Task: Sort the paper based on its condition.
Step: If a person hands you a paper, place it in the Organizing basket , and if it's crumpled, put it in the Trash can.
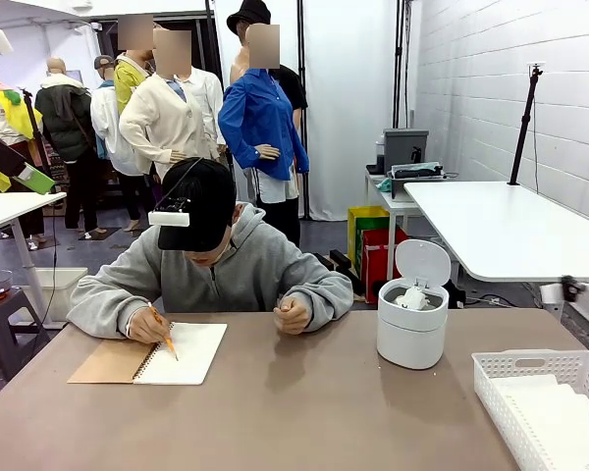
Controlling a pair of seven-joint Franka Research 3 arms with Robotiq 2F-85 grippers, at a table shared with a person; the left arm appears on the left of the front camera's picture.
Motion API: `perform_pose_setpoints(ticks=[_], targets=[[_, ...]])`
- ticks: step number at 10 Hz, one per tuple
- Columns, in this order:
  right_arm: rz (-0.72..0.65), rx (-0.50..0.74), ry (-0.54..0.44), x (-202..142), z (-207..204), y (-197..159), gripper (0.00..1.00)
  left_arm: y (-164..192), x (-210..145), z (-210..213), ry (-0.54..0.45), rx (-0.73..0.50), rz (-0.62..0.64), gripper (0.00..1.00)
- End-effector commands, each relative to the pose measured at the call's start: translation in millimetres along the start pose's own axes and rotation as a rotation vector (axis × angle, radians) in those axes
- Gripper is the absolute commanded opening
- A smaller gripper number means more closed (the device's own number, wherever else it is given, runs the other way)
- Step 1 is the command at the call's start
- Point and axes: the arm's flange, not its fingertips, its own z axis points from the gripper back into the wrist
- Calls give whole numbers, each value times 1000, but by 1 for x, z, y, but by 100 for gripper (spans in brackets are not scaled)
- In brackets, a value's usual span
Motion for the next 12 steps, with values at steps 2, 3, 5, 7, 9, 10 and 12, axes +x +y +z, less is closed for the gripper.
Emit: perform_pose_setpoints(ticks=[2, 3, 5, 7, 9, 10, 12], targets=[[277, 71, -69, 46, 23, 49, 100, 1, -1, 0, -1, 0, 3, 100], [341, 47, -117, 63, 28, 68, 100, 1, -1, 0, -1, 0, 3, 100], [463, 7, -265, 102, 45, 99, 100, 1, -1, 0, -1, 0, 3, 100], [503, 16, -420, 142, 69, 118, 100, 1, -1, 0, -1, 0, 3, 100], [530, 43, -532, 172, 97, 127, 100, 1, -1, 0, -1, 0, 3, 100], [559, 58, -581, 186, 114, 132, 100, 1, -1, 0, -1, 0, 3, 100], [579, 18, -648, 205, 147, 148, 100, 1, -1, 0, -1, 0, 3, 100]])
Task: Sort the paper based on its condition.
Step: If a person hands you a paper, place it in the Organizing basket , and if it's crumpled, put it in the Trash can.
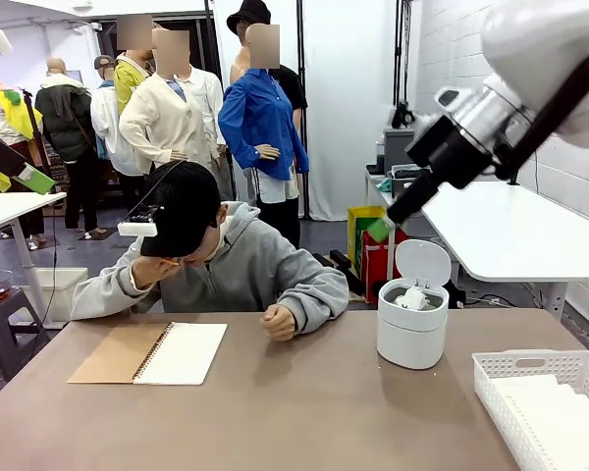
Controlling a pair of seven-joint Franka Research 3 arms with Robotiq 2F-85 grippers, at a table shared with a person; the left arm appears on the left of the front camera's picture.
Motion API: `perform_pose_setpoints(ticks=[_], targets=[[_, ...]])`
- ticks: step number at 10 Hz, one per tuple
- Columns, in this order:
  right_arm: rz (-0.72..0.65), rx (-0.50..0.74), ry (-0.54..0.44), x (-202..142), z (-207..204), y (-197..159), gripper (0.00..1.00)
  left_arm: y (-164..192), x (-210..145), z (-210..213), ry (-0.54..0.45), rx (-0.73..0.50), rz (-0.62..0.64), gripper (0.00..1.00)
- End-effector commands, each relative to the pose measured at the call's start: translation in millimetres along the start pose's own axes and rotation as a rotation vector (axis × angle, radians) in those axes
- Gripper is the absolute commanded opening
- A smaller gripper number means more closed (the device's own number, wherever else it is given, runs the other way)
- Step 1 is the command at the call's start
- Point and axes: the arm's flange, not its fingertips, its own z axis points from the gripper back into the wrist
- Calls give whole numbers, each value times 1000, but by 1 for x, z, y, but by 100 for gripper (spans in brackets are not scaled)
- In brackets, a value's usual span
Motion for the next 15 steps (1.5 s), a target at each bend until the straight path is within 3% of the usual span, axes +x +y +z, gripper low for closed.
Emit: perform_pose_setpoints(ticks=[1, 6, 8, 9, 15], targets=[[66, -55, -46, 30, 6, -4, 100, 1, -1, 0, -1, 0, 2, 100], [46, -149, -53, 70, 3, 3, 100, 1, -1, 0, -1, 0, 2, 100], [10, -182, -77, 53, 14, 2, 100, 1, -1, 0, -1, 0, 2, 100], [59, -133, -72, 66, 7, 4, 100, 1, -1, 0, -1, 0, 2, 100], [59, -133, -72, 66, 7, 4, 100, 1, -1, 0, -1, 0, 2, 100]])
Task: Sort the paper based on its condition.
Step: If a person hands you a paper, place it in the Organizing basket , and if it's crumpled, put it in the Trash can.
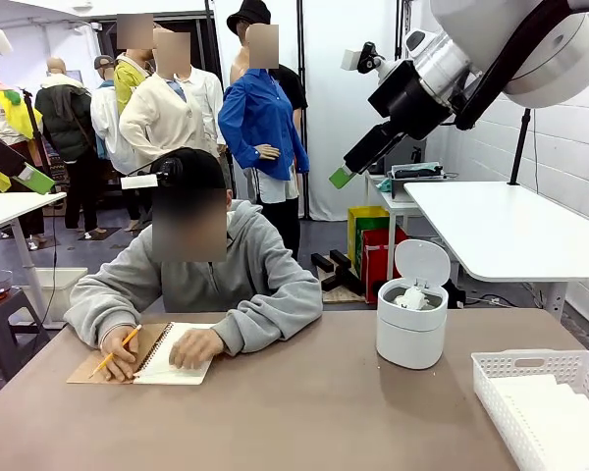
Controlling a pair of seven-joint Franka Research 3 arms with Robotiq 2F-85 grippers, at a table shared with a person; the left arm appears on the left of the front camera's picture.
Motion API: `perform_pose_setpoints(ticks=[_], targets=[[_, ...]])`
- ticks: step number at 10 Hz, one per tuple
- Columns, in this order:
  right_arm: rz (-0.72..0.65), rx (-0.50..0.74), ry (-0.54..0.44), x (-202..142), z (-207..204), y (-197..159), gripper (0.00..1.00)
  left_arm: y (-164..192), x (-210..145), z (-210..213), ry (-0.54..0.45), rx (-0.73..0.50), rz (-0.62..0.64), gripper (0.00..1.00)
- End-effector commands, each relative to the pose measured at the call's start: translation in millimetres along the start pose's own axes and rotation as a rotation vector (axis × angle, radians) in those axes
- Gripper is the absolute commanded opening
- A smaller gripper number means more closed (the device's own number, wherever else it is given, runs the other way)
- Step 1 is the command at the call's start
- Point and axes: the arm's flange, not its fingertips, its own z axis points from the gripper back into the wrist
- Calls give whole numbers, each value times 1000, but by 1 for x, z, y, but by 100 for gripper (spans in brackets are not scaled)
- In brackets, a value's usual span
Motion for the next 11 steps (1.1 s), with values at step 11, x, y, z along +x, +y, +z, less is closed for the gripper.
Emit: perform_pose_setpoints(ticks=[11], targets=[[10, 6, 3, 1, -1, -1, 100, 1, -1, 0, -1, 0, 2, 100]])
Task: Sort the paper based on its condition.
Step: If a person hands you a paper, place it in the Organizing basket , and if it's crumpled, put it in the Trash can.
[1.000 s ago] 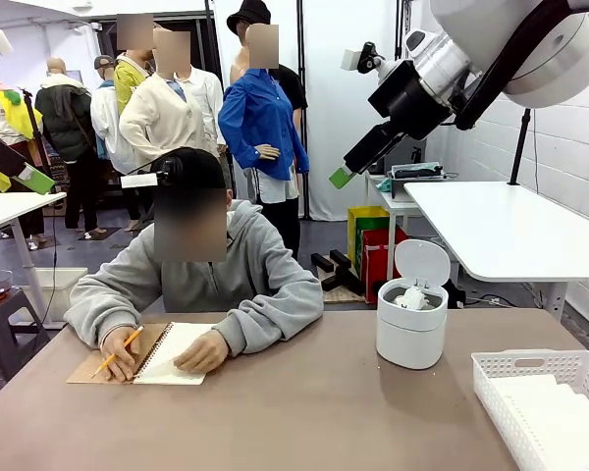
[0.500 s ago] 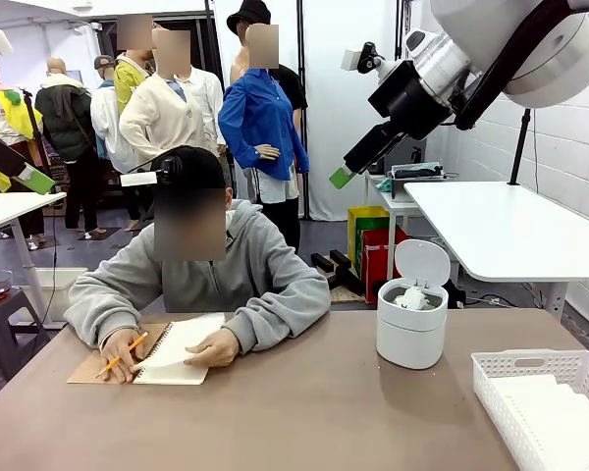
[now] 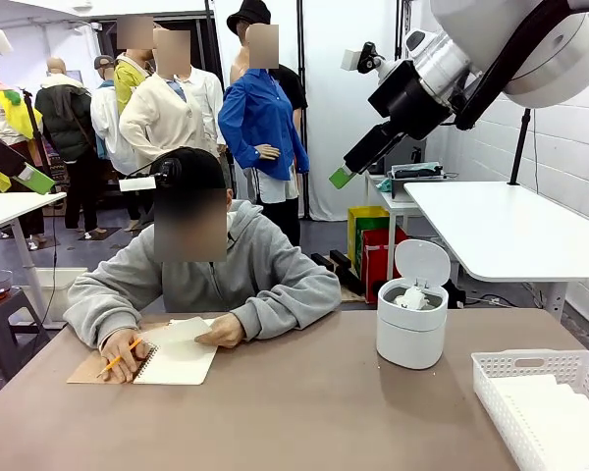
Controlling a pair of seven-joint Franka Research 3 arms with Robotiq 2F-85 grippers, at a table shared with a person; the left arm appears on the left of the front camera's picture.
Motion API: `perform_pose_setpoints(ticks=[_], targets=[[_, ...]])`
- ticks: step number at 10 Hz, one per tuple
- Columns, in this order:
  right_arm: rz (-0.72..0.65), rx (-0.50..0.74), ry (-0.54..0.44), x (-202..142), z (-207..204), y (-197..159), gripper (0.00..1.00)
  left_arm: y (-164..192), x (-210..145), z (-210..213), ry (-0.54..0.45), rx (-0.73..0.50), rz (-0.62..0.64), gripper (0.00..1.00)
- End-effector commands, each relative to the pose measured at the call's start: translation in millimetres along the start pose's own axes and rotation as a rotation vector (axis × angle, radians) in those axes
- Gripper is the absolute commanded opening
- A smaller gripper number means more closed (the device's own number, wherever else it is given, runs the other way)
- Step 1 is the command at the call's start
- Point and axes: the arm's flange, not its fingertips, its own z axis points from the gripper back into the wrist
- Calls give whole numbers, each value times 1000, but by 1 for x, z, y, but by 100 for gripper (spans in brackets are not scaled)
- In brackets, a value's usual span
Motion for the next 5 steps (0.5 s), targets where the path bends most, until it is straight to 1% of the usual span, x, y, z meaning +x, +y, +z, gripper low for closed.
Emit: perform_pose_setpoints(ticks=[1, 5], targets=[[10, 6, 3, 1, -1, -1, 100, 1, -1, 0, -1, 0, 2, 100], [10, 6, 3, 1, -1, -1, 100, 1, -1, 0, -1, 0, 2, 100]])
